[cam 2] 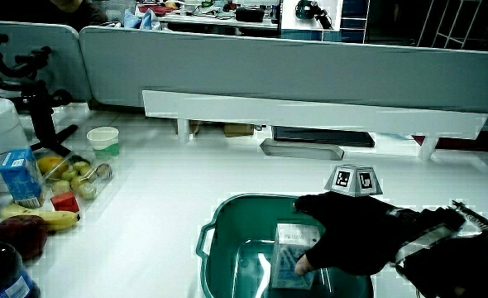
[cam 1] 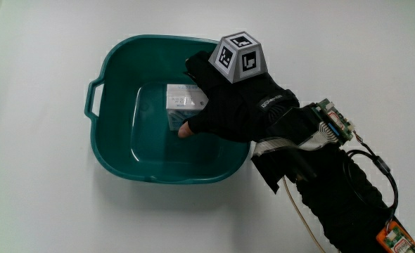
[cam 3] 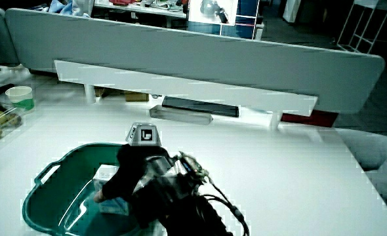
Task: Pick milk from plate
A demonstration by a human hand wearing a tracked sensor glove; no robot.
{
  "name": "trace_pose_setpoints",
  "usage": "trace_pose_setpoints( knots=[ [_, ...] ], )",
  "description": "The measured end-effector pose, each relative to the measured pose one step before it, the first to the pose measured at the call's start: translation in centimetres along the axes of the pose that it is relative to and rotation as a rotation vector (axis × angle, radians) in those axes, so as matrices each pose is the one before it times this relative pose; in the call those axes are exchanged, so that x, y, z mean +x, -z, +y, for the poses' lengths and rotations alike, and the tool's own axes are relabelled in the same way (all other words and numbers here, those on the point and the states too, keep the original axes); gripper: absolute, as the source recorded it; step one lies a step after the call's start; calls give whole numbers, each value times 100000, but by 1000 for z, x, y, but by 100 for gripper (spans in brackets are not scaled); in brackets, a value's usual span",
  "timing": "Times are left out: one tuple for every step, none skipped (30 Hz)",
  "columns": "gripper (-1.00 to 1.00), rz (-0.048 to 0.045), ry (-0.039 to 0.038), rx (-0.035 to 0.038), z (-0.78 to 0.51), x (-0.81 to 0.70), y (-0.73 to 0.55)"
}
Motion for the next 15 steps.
trace_pose_setpoints(
  knots=[
    [30, 891, -604, 735, -47, -49, -44],
    [33, 229, 60, 921, 63, 43, 41],
    [35, -388, -375, 3, -76, -148, -85],
    [37, 447, 33, -289, 94, 84, 99],
    [40, 824, 687, 343, 96, 114, 107],
    [42, 799, -218, 248, 42, -24, 11],
    [44, -848, 131, 115, 52, -55, -27],
    [47, 767, -1042, -579, -4, -47, -28],
    [49, -103, 575, 1352, -48, -25, -60],
    [51, -507, 319, -259, 71, 36, 51],
    [53, 537, -907, -747, 74, 68, 82],
    [56, 539, -471, 752, -55, -15, -51],
    [58, -123, -583, 726, -80, -76, -52],
    [60, -1143, -119, -262, 95, 57, 82],
    [63, 1038, 293, -669, 109, 145, 65]
  ],
)
